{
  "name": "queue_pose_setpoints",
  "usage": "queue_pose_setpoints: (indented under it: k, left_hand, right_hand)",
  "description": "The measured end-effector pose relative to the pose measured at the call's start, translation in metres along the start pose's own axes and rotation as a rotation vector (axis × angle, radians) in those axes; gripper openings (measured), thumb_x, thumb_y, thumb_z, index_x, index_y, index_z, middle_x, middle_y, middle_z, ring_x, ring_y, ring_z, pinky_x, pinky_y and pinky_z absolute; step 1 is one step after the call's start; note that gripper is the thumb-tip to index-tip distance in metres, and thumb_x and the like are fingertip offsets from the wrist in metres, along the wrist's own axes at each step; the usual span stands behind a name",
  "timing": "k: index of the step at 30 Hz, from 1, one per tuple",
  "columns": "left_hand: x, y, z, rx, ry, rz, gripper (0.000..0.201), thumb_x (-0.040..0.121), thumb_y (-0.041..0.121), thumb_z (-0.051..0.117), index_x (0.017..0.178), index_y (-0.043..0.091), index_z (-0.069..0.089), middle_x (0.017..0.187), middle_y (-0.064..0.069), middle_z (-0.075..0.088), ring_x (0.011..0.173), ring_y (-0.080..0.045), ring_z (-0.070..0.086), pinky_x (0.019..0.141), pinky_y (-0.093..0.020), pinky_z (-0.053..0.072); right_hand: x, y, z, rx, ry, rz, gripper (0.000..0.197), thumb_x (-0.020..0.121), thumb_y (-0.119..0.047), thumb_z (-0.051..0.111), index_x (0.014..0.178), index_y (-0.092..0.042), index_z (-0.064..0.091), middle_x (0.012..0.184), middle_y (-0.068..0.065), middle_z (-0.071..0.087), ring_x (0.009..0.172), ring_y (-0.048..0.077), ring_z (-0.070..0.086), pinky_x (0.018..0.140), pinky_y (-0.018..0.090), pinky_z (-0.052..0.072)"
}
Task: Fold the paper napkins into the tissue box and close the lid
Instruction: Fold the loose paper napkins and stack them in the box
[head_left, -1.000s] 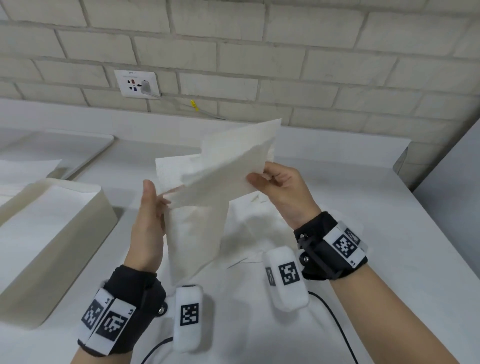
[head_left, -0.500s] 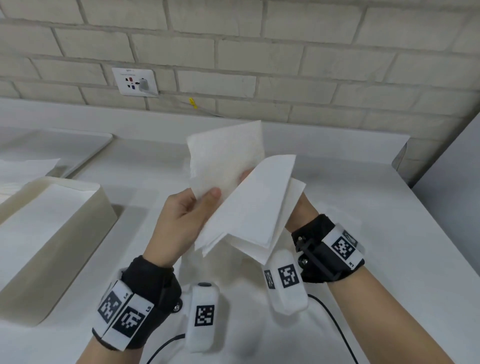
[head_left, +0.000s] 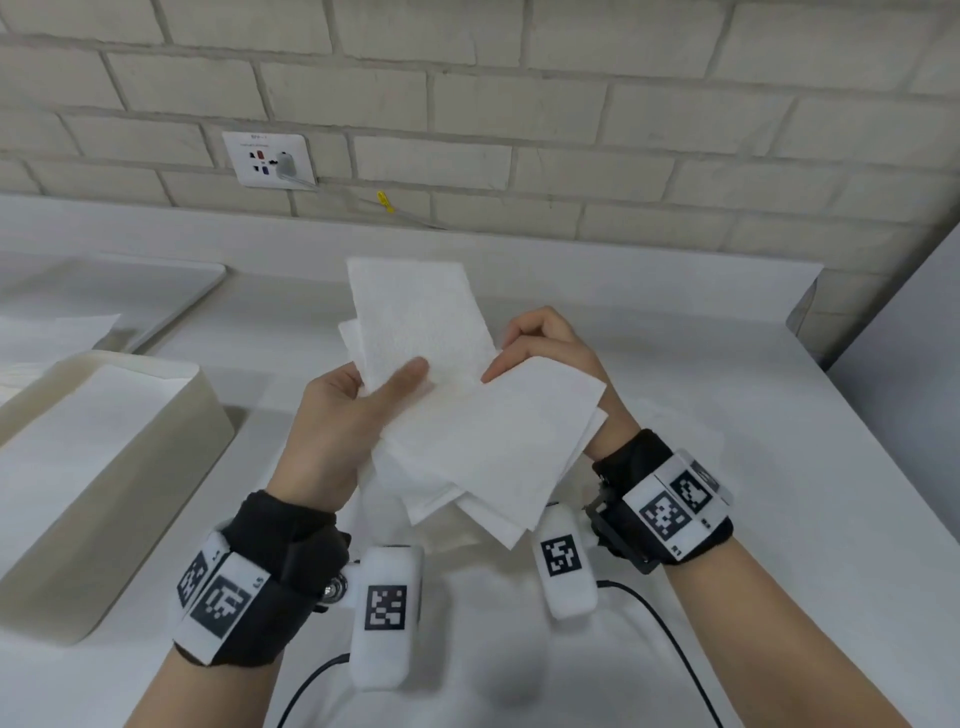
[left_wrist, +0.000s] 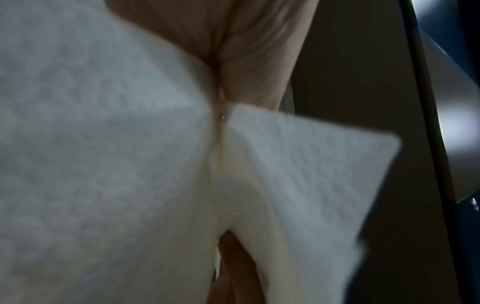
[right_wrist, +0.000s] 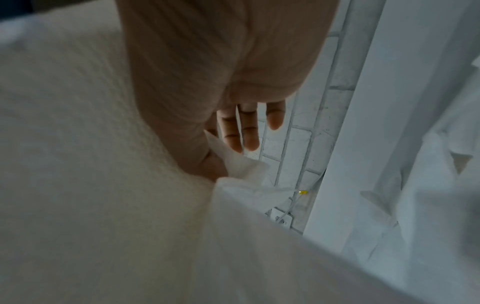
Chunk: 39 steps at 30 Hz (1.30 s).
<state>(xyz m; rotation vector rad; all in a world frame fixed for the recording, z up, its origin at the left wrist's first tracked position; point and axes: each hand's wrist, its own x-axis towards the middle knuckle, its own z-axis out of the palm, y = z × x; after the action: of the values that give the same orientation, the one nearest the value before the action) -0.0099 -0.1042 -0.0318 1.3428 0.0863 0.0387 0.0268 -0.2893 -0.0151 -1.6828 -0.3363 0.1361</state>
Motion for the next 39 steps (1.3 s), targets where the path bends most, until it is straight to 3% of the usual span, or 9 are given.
queue_pose_setpoints:
  k: [5,11,16,19,24,30,32,35,39]
  left_hand:
    - [0.000,0.000,-0.005,0.044,-0.013,-0.013,0.024,0.065,0.005,0.074,0.088,0.007,0.070,0.082,-0.004,0.075,0.069,-0.016,0.072,0.056,-0.024,0.055]
    - [0.004,0.000,-0.013,-0.001,0.067,-0.010,0.014,0.075,0.000,0.070,0.089,0.004,0.069,0.079,-0.005,0.075,0.067,-0.015,0.071,0.057,-0.023,0.056]
    - [0.007,-0.001,-0.013,-0.013,0.084,0.018,0.014,0.077,-0.001,0.069,0.090,0.005,0.069,0.080,-0.003,0.075,0.070,-0.015,0.071,0.063,-0.025,0.058]
    - [0.007,-0.001,-0.013,-0.036,0.096,0.022,0.014,0.078,-0.002,0.068,0.090,0.006,0.069,0.079,-0.003,0.075,0.070,-0.015,0.071,0.063,-0.025,0.057]
    - [0.008,-0.001,-0.014,-0.066,0.104,0.040,0.015,0.079,-0.003,0.066,0.092,0.005,0.068,0.079,-0.002,0.075,0.069,-0.015,0.071,0.062,-0.024,0.057]
    - [0.008,0.000,-0.020,-0.013,0.173,0.135,0.013,0.080,-0.001,0.068,0.087,0.011,0.069,0.077,0.002,0.075,0.070,-0.012,0.071,0.060,-0.023,0.055]
    - [0.008,-0.001,-0.021,0.003,0.186,0.160,0.014,0.080,-0.001,0.068,0.086,0.012,0.069,0.077,0.004,0.074,0.071,-0.011,0.070,0.060,-0.022,0.054]
    - [0.007,-0.002,-0.021,0.021,0.179,0.174,0.014,0.084,0.000,0.066,0.085,0.013,0.069,0.077,0.005,0.074,0.072,-0.012,0.070,0.064,-0.024,0.056]
    - [0.007,-0.004,-0.022,0.073,0.188,0.177,0.012,0.085,0.000,0.066,0.087,0.011,0.070,0.077,0.004,0.074,0.071,-0.012,0.069,0.066,-0.027,0.054]
  right_hand:
    - [-0.009,0.008,-0.002,-0.228,-0.074,-0.321,0.019,0.075,0.000,0.060,0.087,-0.012,0.069,0.094,-0.005,0.056,0.090,-0.003,0.053,0.083,0.010,0.038]
    - [-0.019,-0.015,-0.022,-0.331,-0.350,-0.277,0.026,0.076,-0.019,0.063,0.100,-0.030,0.065,0.121,-0.010,0.055,0.118,0.007,0.050,0.101,0.025,0.039]
    - [-0.026,-0.025,-0.023,-0.429,-0.534,-0.244,0.041,0.069,-0.019,0.058,0.110,-0.027,0.061,0.136,-0.004,0.045,0.129,0.006,0.039,0.107,0.021,0.029]
    - [-0.028,-0.024,-0.024,-0.418,-0.516,-0.245,0.046,0.071,-0.033,0.060,0.116,-0.026,0.058,0.142,-0.004,0.039,0.134,0.008,0.033,0.110,0.029,0.029]
    - [-0.023,-0.007,-0.007,-0.655,-0.406,-0.391,0.077,0.064,-0.040,0.075,0.132,-0.036,0.038,0.143,-0.016,0.020,0.136,0.004,0.022,0.112,0.019,0.023]
    - [-0.028,-0.019,0.001,-0.551,-0.436,-0.258,0.069,0.054,-0.055,0.072,0.117,-0.055,0.045,0.144,-0.023,0.026,0.135,-0.006,0.022,0.113,0.022,0.021]
    - [-0.028,-0.020,0.001,-0.517,-0.404,-0.282,0.059,0.062,-0.046,0.071,0.116,-0.046,0.049,0.141,-0.016,0.037,0.133,-0.004,0.028,0.114,0.027,0.024]
    - [-0.025,-0.018,0.001,-0.393,-0.433,-0.328,0.057,0.072,-0.004,0.060,0.121,-0.031,0.048,0.136,-0.003,0.046,0.133,0.007,0.035,0.114,0.034,0.026]
    - [-0.020,-0.021,0.002,-0.075,-0.386,-0.263,0.045,0.079,0.013,0.047,0.116,-0.014,0.050,0.119,-0.001,0.057,0.116,0.009,0.055,0.097,0.021,0.042]
